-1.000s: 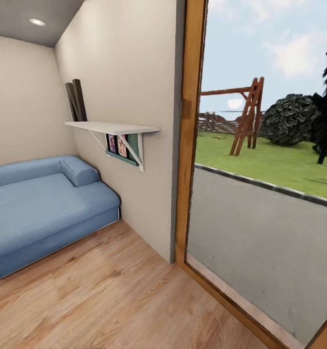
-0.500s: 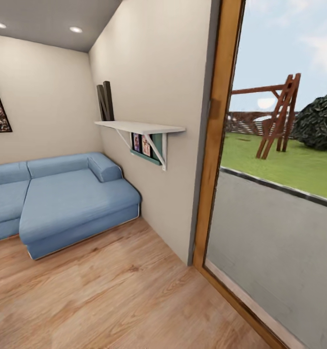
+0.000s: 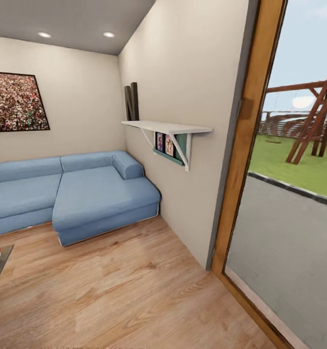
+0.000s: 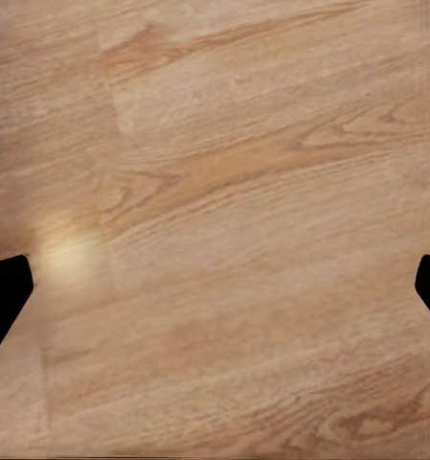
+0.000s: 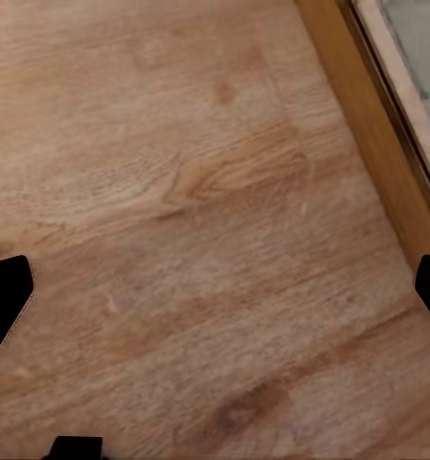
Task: Turn on the radio receiver that's on the table in the living room.
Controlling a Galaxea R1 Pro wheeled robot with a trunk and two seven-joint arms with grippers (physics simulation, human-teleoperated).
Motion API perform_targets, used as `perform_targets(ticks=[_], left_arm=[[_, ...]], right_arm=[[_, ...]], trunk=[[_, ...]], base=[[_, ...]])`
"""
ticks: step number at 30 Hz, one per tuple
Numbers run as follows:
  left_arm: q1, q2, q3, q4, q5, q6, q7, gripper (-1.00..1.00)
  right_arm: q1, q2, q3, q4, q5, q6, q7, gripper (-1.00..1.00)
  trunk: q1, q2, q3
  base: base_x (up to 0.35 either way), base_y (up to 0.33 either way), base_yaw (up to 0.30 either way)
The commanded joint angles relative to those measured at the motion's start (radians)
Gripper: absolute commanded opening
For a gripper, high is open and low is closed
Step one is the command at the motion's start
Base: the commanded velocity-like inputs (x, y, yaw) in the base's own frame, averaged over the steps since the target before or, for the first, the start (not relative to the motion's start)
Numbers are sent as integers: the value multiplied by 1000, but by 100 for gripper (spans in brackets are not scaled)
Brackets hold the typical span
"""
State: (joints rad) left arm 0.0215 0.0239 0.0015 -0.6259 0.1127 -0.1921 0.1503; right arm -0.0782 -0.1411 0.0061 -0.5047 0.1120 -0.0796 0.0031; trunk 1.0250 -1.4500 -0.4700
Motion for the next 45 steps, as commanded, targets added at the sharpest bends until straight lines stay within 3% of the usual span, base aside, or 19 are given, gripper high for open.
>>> perform_targets(ticks=[1,19,26,45], left_arm=[[0,0,0,0,0,0,0,100],[0,1,1,0,0,0,0,100],[0,13,2,0,1,2,1,100],[0,14,3,0,1,2,2,100]], right_arm=[[0,0,0,0,0,0,0,100],[0,0,0,0,0,0,0,100],[0,0,0,0,0,0,0,100],[0,0,0,0,0,0,2,100]], trunk=[[0,0,0],[0,0,0],[0,0,0],[0,0,0]], base=[[0,0,299],[8,0,300],[278,0,284],[324,-30,71]])
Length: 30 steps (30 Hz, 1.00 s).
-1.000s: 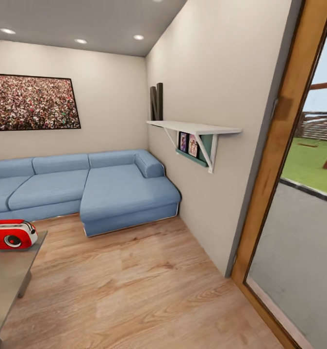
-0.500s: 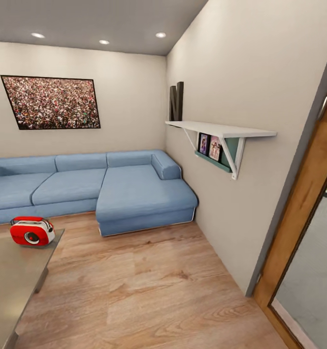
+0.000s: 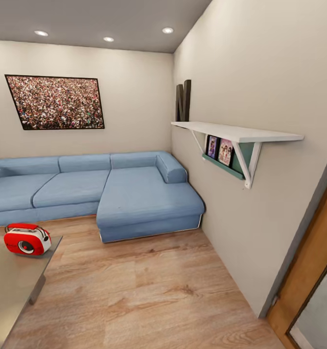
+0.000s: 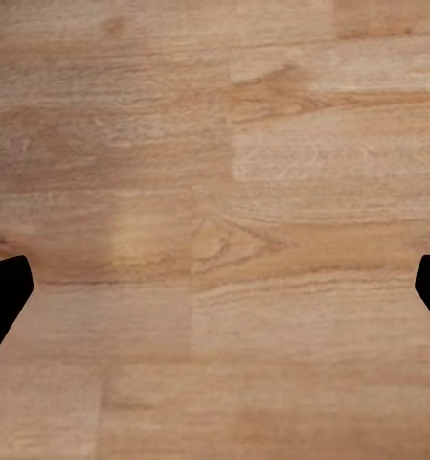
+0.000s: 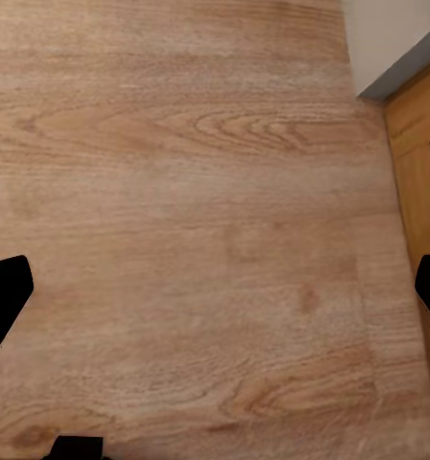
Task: Turn on the radio receiver that's on the table in the living room.
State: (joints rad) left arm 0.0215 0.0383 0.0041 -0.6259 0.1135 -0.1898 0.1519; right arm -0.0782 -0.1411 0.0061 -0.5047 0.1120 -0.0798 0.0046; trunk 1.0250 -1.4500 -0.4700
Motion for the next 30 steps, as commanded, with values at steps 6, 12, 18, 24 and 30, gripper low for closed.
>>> perform_targets(ticks=[6,12,18,24,30], left_arm=[[0,0,0,0,0,0,1,100],[0,0,0,0,0,0,1,100],[0,0,0,0,0,0,1,100],[0,-1,0,0,0,0,3,100],[0,0,0,0,0,0,3,100]], right_arm=[[0,0,0,0,0,0,0,100],[0,0,0,0,0,0,0,100],[0,0,0,0,0,0,0,100],[0,0,0,0,0,0,0,100],[0,0,0,0,0,0,0,100]], trunk=[[0,0,0],[0,0,0],[0,0,0],[0,0,0],[0,0,0]], base=[[324,0,247],[324,0,249],[324,0,232],[324,-55,102],[324,-98,6]])
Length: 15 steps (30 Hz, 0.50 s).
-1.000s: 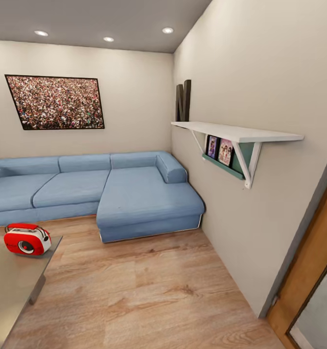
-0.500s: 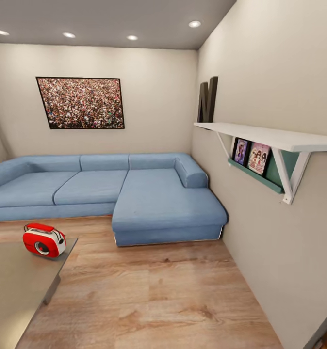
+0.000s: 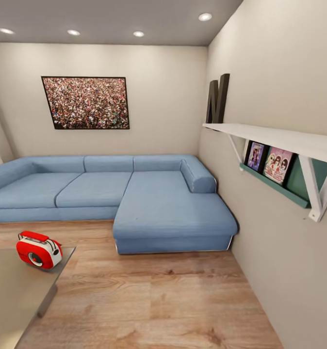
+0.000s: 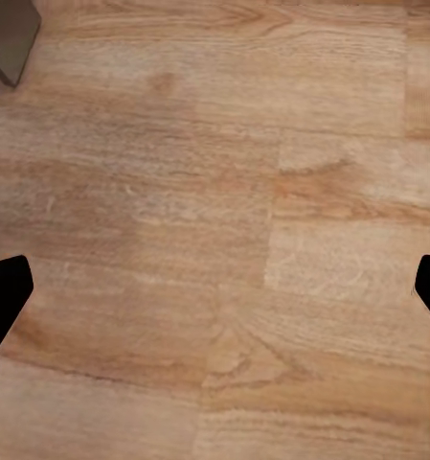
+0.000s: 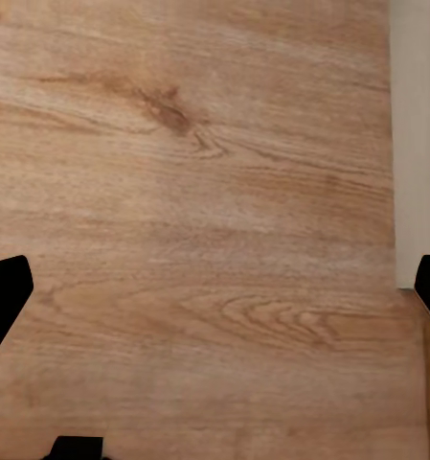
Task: Turn on the radio receiver that's on the table in the living room.
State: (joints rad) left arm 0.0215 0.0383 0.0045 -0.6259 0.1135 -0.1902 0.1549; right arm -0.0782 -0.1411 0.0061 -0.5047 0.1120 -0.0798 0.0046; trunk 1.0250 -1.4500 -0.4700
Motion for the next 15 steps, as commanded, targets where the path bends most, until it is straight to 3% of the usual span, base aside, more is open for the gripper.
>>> perform_targets(ticks=[1,7,15], left_arm=[[0,0,0,0,0,0,0,100],[0,0,0,0,0,0,0,100],[0,0,0,0,0,0,0,100]], right_arm=[[0,0,0,0,0,0,0,100],[0,0,0,0,0,0,0,100],[0,0,0,0,0,0,0,100]], trunk=[[0,0,0],[0,0,0],[0,0,0]], base=[[324,-100,1],[324,-74,20],[324,-4,228]])
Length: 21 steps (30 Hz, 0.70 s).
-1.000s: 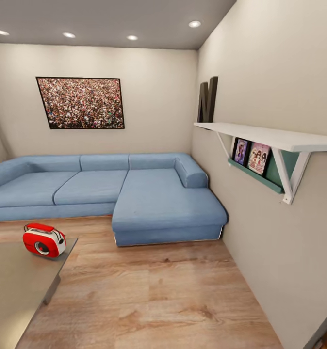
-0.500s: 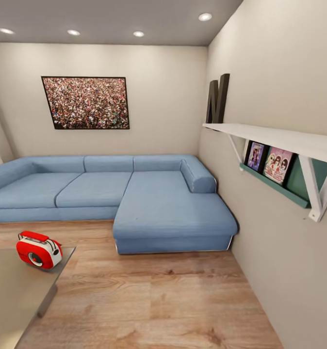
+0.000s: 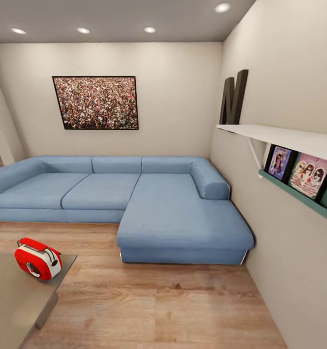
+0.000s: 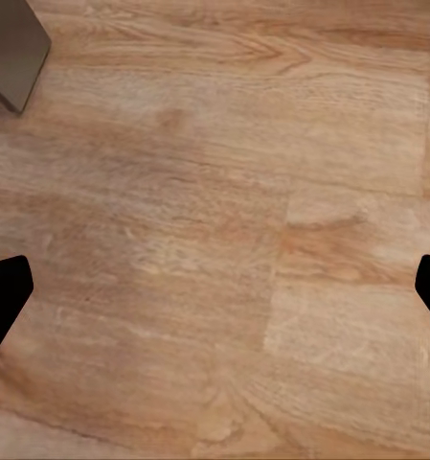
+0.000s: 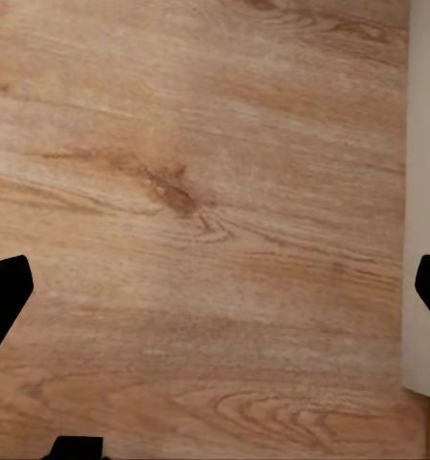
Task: Turn on the radio receiver that's on the table in the living room.
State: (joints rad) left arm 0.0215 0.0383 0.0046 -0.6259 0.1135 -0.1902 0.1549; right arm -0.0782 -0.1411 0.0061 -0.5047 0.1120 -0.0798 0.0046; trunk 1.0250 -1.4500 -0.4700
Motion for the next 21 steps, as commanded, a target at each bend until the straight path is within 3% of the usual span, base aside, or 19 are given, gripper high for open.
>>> perform_targets(ticks=[1,21], left_arm=[[0,0,0,0,0,0,0,100],[0,0,0,0,0,0,0,100]], right_arm=[[0,0,0,0,0,0,0,100],[0,0,0,0,0,0,0,100]], trunk=[[0,0,0],[0,0,0]], base=[[324,0,250],[324,0,17]])
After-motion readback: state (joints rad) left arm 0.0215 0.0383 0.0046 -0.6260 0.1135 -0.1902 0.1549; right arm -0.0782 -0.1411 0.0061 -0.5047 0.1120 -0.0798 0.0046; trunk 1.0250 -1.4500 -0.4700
